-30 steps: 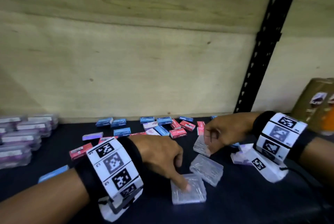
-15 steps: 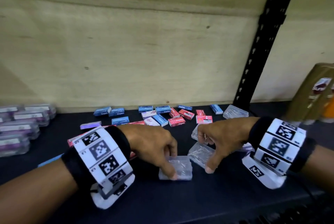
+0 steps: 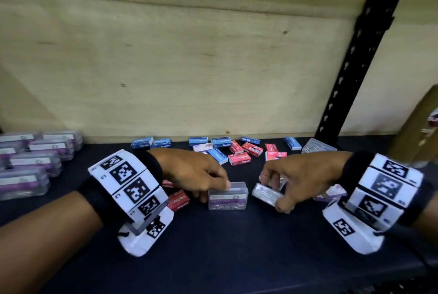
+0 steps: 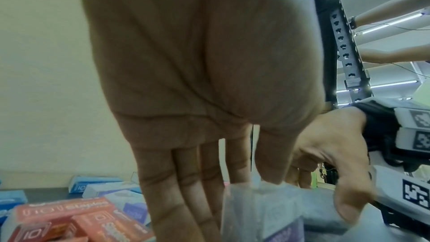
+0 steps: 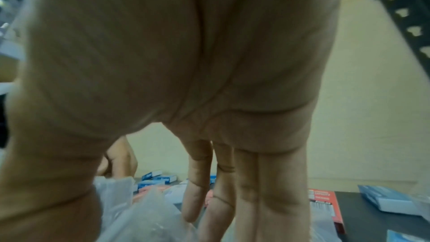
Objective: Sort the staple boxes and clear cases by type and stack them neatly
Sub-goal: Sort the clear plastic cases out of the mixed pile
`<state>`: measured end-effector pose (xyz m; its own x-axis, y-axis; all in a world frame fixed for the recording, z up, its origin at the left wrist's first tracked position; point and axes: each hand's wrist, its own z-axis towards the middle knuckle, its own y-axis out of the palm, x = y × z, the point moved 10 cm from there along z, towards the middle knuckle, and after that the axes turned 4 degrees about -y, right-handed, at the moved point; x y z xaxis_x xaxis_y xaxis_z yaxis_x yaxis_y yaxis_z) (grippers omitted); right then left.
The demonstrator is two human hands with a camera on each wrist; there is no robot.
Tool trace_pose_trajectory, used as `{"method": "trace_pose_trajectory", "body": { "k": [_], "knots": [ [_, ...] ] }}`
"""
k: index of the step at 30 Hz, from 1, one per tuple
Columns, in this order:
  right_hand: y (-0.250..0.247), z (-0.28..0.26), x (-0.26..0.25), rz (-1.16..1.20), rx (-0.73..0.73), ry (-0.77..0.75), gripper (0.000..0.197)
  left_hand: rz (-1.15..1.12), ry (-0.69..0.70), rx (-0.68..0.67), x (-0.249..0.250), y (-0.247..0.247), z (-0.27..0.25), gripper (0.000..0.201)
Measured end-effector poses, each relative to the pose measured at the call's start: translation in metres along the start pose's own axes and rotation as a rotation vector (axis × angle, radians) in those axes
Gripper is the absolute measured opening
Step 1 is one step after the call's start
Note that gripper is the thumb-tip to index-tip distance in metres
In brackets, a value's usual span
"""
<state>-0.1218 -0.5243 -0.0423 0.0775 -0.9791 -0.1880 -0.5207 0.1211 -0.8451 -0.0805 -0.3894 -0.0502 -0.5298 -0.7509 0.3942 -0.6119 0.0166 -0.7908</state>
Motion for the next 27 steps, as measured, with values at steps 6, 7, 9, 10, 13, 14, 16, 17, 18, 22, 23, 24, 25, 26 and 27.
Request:
{"method": "trace_pose_trajectory", "body": {
  "k": [6, 7, 9, 10, 13, 14, 16, 17, 18, 22, 23, 24, 25, 26, 27],
  "knots": [
    [-0.003, -0.001, 0.005, 0.106, 0.005, -0.017, 0.033, -0.010, 0.010, 0.034, -0.002, -0.002, 0.003, 0.034],
    [-0.004, 0.000, 0.006, 0.096, 0.020, -0.020, 0.030, 0.016, 0.019, 0.036, -0.001, -0.002, 0.004, 0.036],
    [-0.006, 0.001, 0.007, 0.064, 0.043, -0.026, 0.029, 0.085, 0.044, 0.055, 0.001, -0.004, 0.004, 0.037],
    [-0.007, 0.002, 0.007, 0.038, 0.051, -0.032, 0.029, 0.111, 0.053, 0.068, 0.002, -0.005, 0.005, 0.036],
    [-0.010, 0.003, 0.007, -0.004, 0.067, -0.050, 0.028, 0.123, 0.070, 0.102, 0.001, -0.008, 0.005, 0.032],
    [-0.011, 0.003, 0.006, -0.004, 0.072, -0.056, 0.027, 0.115, 0.073, 0.108, -0.001, -0.009, 0.004, 0.031],
    [-0.017, 0.003, 0.000, -0.001, 0.089, -0.081, 0.025, 0.086, 0.080, 0.128, -0.004, -0.015, -0.001, 0.029],
    [-0.020, 0.003, -0.004, 0.002, 0.102, -0.097, 0.024, 0.075, 0.080, 0.143, -0.006, -0.020, -0.005, 0.027],
    [-0.025, 0.005, -0.010, 0.004, 0.119, -0.116, 0.023, 0.072, 0.072, 0.162, -0.011, -0.025, -0.011, 0.026],
    [-0.048, 0.018, -0.041, -0.062, 0.195, -0.195, 0.027, 0.092, -0.011, 0.226, -0.036, -0.048, -0.041, 0.029],
    [-0.053, 0.024, -0.054, -0.087, 0.210, -0.224, 0.030, 0.089, -0.044, 0.244, -0.047, -0.054, -0.052, 0.028],
    [-0.057, 0.028, -0.065, -0.109, 0.226, -0.251, 0.032, 0.085, -0.068, 0.255, -0.057, -0.058, -0.061, 0.028],
    [-0.060, 0.033, -0.079, -0.133, 0.239, -0.281, 0.034, 0.073, -0.089, 0.266, -0.068, -0.063, -0.071, 0.028],
    [-0.063, 0.039, -0.095, -0.152, 0.248, -0.316, 0.035, 0.059, -0.118, 0.278, -0.082, -0.067, -0.084, 0.028],
    [-0.064, 0.043, -0.109, -0.161, 0.253, -0.344, 0.036, 0.047, -0.144, 0.286, -0.092, -0.071, -0.095, 0.028]
  ]
}}
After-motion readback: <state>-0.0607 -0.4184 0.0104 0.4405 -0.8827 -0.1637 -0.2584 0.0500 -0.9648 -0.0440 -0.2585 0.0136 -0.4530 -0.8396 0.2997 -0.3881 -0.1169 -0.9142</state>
